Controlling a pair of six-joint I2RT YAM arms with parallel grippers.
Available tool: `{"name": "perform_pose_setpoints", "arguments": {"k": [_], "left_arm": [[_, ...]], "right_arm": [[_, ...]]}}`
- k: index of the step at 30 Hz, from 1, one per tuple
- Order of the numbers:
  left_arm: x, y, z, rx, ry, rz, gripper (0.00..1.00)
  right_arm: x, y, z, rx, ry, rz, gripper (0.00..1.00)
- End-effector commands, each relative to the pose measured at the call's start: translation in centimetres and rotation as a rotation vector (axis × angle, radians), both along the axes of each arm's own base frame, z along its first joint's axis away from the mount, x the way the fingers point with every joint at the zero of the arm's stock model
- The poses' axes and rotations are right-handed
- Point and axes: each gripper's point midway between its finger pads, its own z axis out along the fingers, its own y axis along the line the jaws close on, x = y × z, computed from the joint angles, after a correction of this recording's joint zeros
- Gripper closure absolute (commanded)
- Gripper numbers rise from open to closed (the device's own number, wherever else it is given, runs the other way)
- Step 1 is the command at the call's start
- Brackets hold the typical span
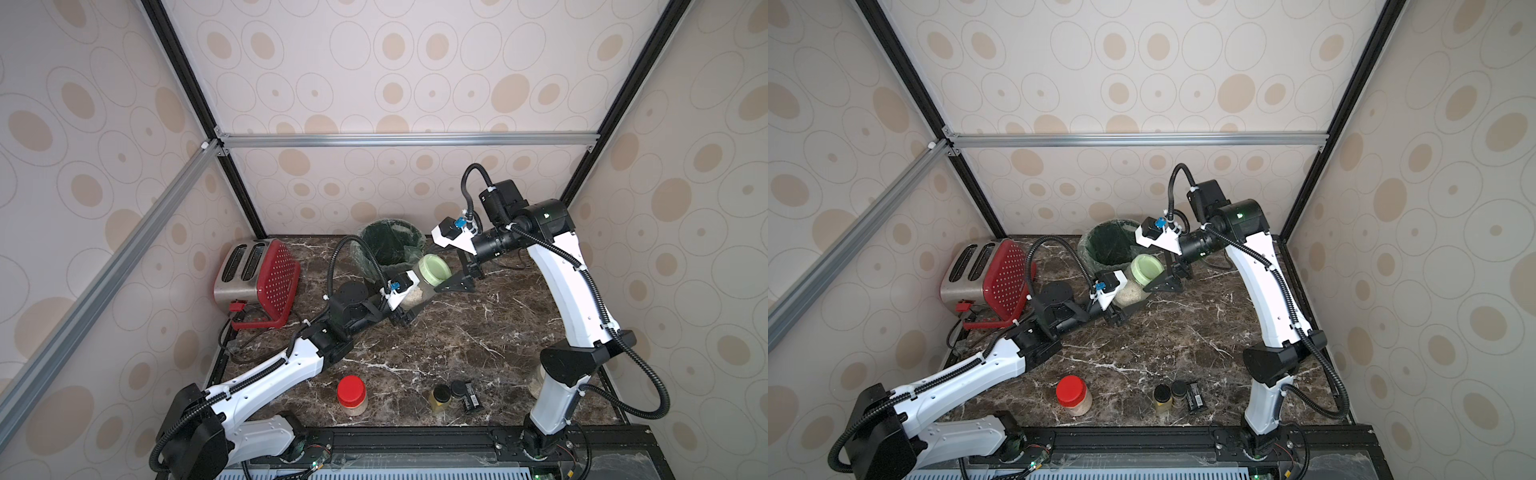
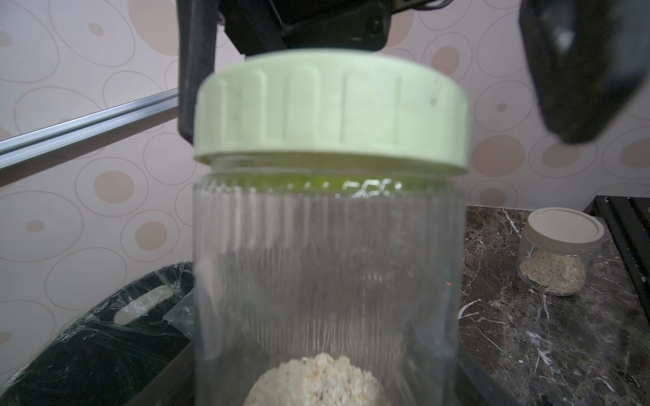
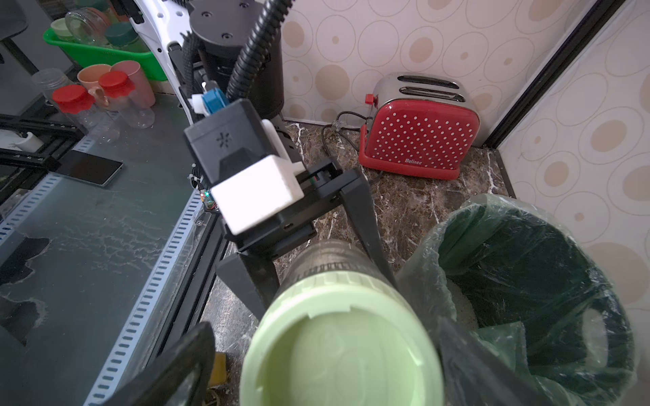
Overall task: Empty expired oatmeal from jars
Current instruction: Unscrew the lid from the jar.
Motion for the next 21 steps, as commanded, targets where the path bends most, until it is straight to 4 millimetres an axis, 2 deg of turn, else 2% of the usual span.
{"name": "perform_pose_setpoints", "arguments": {"k": [1, 3, 6, 9, 10, 12, 15, 21], "left_arm": [[0.3, 0.5, 4.9, -0.102, -0.097, 0.021, 1.0], [0.3, 0.5, 5.0, -0.105, -0.1, 0.021, 1.0], [0.4, 0.6, 4.9, -0.105, -0.106, 0.029, 1.0], [0.7, 0.6, 4.8, -0.107, -0.117, 0.041, 1.0], [0.9, 0.6, 4.8, -0.108, -0.121, 0.048, 1.0], [1.2, 0.7, 4.7, -0.106, -0.13, 0.062, 1.0], [1.5, 0.6, 4.5, -0.102, -0.139, 0.071, 1.0], [1.6, 0.1, 4.1, -0.097, -0.133, 0.057, 1.0]], "right_arm": [[-0.7, -0.3, 1.7, 0.038, -0.036, -0.01, 0.01], [-0.5, -0.3, 2.3, 0.049, -0.045, -0.037, 0.01], [0.7, -0.2, 4.4, 0.098, -0.022, -0.15, 0.01], [4.2, -0.2, 7.5, 0.202, 0.135, -0.447, 0.01], [5.3, -0.7, 7.6, 0.215, 0.22, -0.57, 0.0], [6.6, -2.2, 7.1, 0.204, 0.381, -0.79, 0.0], [6.3, -4.0, 5.0, 0.12, 0.524, -0.957, 0.0], [2.9, -4.0, 2.0, 0.062, 0.675, -0.943, 0.01]]}}
